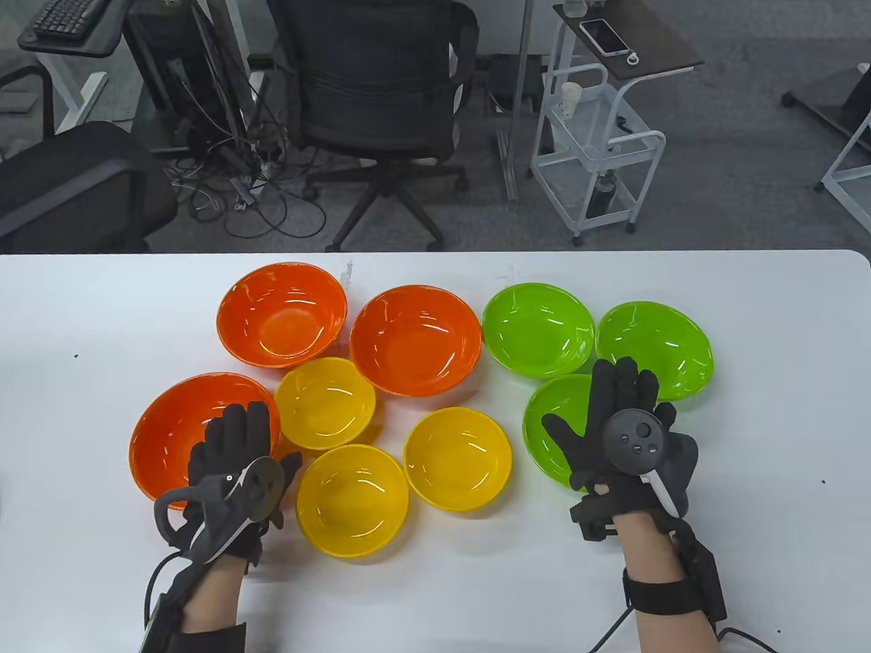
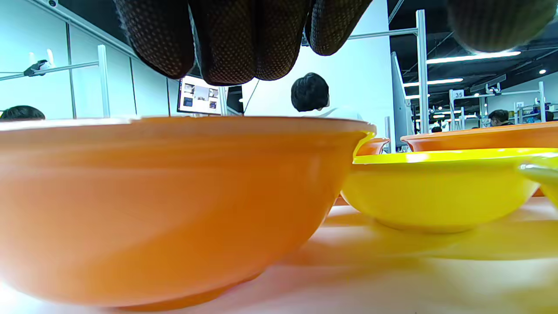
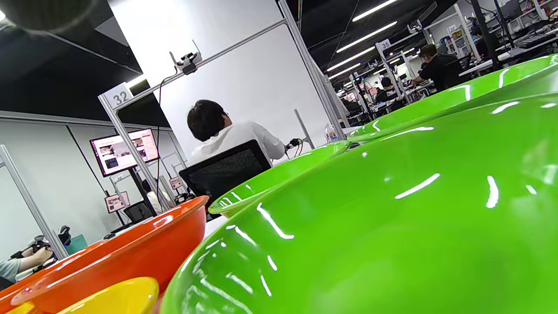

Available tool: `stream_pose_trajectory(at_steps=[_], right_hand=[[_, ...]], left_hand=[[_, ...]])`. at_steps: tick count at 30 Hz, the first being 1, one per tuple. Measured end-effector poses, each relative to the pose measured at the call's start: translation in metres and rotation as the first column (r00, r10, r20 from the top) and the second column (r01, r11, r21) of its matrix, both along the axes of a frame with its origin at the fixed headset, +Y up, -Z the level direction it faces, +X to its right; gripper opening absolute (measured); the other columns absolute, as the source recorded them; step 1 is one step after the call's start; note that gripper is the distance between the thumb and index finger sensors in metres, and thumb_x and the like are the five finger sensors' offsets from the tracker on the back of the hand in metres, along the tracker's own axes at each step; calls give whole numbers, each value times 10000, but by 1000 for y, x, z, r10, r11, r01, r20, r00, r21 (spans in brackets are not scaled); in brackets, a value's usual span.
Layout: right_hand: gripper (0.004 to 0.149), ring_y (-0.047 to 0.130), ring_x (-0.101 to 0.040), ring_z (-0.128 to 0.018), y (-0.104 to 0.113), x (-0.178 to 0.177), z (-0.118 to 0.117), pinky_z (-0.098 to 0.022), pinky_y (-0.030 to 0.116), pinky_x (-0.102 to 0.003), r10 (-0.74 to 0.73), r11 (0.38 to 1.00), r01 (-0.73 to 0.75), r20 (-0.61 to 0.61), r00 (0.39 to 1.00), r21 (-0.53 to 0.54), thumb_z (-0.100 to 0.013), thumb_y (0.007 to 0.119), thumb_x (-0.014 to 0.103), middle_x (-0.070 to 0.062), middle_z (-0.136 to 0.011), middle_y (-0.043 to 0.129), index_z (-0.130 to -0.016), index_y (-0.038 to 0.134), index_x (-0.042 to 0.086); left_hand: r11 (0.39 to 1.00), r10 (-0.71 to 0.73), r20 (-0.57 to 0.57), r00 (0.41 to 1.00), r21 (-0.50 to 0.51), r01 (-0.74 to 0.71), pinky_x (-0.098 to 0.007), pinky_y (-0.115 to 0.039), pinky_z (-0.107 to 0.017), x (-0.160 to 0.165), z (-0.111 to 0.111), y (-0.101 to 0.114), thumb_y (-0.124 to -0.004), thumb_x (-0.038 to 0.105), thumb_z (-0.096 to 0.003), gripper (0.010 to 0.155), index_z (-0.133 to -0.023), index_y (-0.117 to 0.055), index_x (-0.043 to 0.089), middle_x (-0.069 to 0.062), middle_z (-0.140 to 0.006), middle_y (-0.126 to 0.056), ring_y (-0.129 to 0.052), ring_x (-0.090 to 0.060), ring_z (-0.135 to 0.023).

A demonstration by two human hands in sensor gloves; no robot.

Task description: Nest bowls by color group

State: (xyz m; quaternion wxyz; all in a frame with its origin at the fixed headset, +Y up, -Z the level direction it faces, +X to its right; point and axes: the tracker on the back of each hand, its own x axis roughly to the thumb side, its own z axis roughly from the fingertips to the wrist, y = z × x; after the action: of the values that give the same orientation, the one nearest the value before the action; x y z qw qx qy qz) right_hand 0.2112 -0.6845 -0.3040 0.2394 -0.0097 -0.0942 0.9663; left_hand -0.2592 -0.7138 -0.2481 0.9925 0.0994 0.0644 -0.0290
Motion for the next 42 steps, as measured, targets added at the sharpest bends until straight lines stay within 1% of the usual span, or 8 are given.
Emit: stream_pose_trajectory(at_steps=[9, 14, 21, 27, 30, 35, 39, 42], right_hand=[[979, 139, -559, -1007, 0, 0, 1, -594, 131, -752, -12, 1000, 12, -3, 1000, -2, -364, 613, 744, -151, -1123, 147, -1071, 244, 175], [978, 138, -557, -1009, -1, -3, 2, -596, 128, -751, -18, 1000, 18, -10, 1000, -3, -365, 613, 743, -151, -1124, 150, -1072, 246, 176], [966, 166, -557, -1012, -1, -6, 2, -597, 141, -752, -4, 1000, 5, -17, 1000, 28, -367, 622, 733, -151, -1126, 182, -1071, 274, 172], [960, 170, -561, -1010, -1, -8, 2, -594, 140, -753, -1, 1000, 2, -23, 1000, 26, -371, 622, 729, -153, -1127, 187, -1072, 280, 169], [954, 162, -565, -1007, -2, -8, 2, -591, 130, -751, 0, 1000, 0, -24, 1000, -10, -376, 624, 721, -154, -1127, 182, -1072, 278, 168], [949, 173, -565, -1007, -2, -8, 3, -591, 134, -750, -3, 1000, 3, -23, 1000, 8, -377, 628, 715, -155, -1127, 196, -1072, 292, 164], [945, 174, -566, -1007, -1, -10, 3, -591, 135, -750, 9, 1000, -9, -26, 1000, 9, -378, 626, 716, -156, -1126, 198, -1071, 295, 165], [944, 175, -565, -1008, -2, -11, 3, -592, 133, -749, 5, 1000, -5, -26, 1000, 5, -378, 627, 713, -156, -1127, 197, -1071, 295, 165]], left_hand=[[999, 11, 1, 1000, -37, -11, -542, -724, -708, -1, 0, 0, -691, 705, -414, 853, -1135, -485, 299, -102, -1181, -624, -767, -361, -1048], [996, 25, 11, 1000, -91, -24, -532, -726, -710, 0, -1, -3, -718, 697, -414, 873, -1140, -457, 288, -116, -1188, -597, -744, -405, -1050], [976, -7, -16, 1000, -216, 3, -549, -748, -690, 4, -6, -12, -725, 679, -428, 868, -1145, -431, 288, -105, -1196, -584, -733, -396, -1063], [965, -32, -33, 999, -260, 23, -504, -776, -674, 5, -13, -22, -738, 601, -454, 769, -1121, -528, 281, -97, -1151, -682, -824, -375, -1004], [960, -18, -41, 999, -281, 5, -486, -801, -652, 4, -15, -26, -740, 558, -467, 714, -1103, -582, 274, -86, -1117, -749, -871, -366, -969], [961, -9, -51, 999, -276, -5, -429, -866, -590, 4, -17, -28, -752, 461, -484, 630, -1065, -643, 244, -72, -1030, -859, -983, -304, -874], [960, -4, -63, 998, -281, -14, -389, -901, -543, 5, -18, -28, -773, 374, -492, 585, -1045, -663, 221, -63, -982, -901, -1048, -246, -800], [963, -15, -64, 998, -271, -3, -377, -910, -533, 6, -18, -28, -793, 343, -486, 564, -1025, -694, 211, -54, -949, -933, -1066, -230, -777]])
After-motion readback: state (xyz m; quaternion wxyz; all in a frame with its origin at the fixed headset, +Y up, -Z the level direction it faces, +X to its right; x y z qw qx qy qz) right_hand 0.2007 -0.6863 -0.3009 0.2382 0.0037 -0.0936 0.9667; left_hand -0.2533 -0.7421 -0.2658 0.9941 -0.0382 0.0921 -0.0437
